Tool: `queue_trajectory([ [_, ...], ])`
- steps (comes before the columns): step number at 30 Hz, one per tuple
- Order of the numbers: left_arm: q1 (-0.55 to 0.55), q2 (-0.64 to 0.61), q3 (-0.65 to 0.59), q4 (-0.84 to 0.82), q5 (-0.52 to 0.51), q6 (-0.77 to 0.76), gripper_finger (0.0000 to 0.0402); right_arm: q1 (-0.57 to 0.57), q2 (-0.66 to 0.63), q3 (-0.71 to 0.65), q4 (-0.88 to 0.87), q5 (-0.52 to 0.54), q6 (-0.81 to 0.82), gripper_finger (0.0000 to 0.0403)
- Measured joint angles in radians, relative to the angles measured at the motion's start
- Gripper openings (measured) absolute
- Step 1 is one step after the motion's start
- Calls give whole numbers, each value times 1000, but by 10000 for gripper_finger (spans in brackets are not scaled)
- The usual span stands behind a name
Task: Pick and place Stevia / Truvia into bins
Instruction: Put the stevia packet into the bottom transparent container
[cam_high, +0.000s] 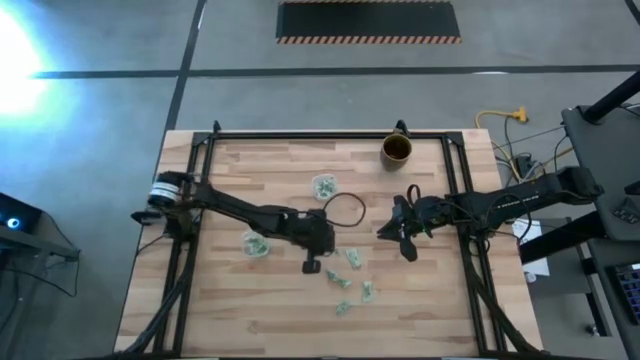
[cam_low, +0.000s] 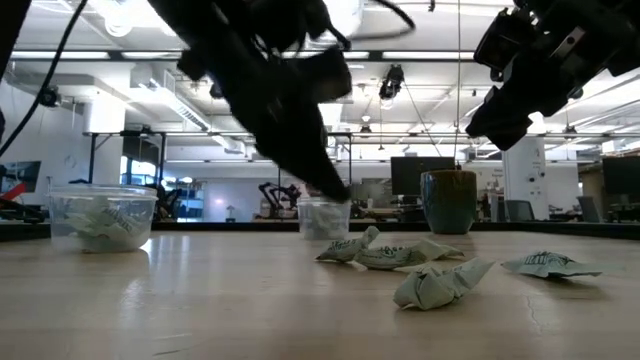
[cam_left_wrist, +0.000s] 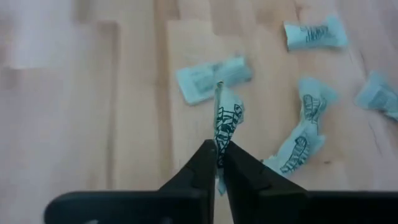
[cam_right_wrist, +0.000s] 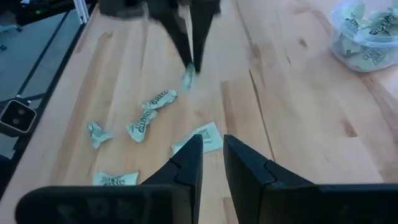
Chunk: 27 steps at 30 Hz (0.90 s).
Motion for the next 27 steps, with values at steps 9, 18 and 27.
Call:
queue_trajectory([
  [9, -3, -276, -21, -364, -145, -76, 4, 0, 0, -2, 2, 45, -2, 57],
  [18, -21, -532, -117, -680, -156, -287, 4, -1, 0, -3, 2, 77, -5, 56],
  [27, -90, -695, -245, -750, -154, -447, 4, -1, 0, -3, 10, 83, -4, 56],
])
